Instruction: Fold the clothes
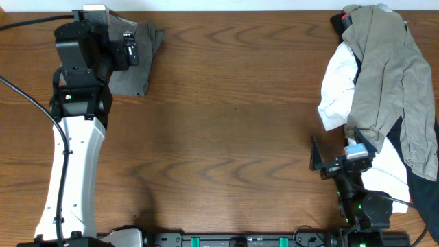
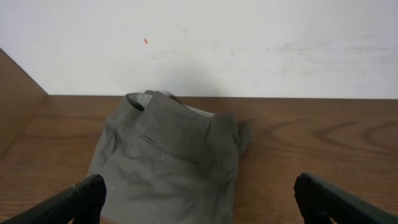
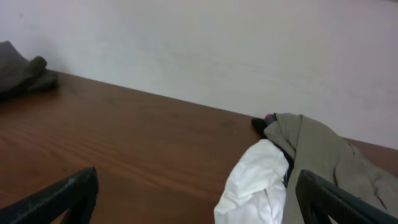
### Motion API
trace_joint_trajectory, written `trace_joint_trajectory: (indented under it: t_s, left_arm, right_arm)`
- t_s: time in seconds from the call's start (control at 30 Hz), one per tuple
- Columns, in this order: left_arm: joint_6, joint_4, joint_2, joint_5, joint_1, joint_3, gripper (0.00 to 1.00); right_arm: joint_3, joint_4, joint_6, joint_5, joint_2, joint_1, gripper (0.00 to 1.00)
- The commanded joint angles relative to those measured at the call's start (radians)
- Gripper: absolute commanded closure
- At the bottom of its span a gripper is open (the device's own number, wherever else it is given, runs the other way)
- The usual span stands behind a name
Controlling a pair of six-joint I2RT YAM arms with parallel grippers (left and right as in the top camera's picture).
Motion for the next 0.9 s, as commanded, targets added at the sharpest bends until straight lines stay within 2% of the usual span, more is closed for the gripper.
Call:
trace_joint_trajectory:
  t_s: [0.0, 0.27, 0.87]
  left_arm:
    - [0.018, 0.0, -0.003, -0.008, 0.0, 0.004, 0.02]
    - [0.018, 0.0, -0.003, -0.008, 0.0, 0.004, 0.02]
    - [0.018, 0.0, -0.003, -0.008, 0.0, 0.004, 0.02]
  right_arm:
    - [-0.022, -0.028, 0.019, 0.036, -0.033, -0.006, 0.01]
    - [-0.022, -0.13, 0.02, 0.05, -0.087, 0.013, 0.01]
    - [-0.022, -0.126, 0.018, 0.049, -0.086, 0.037, 0.01]
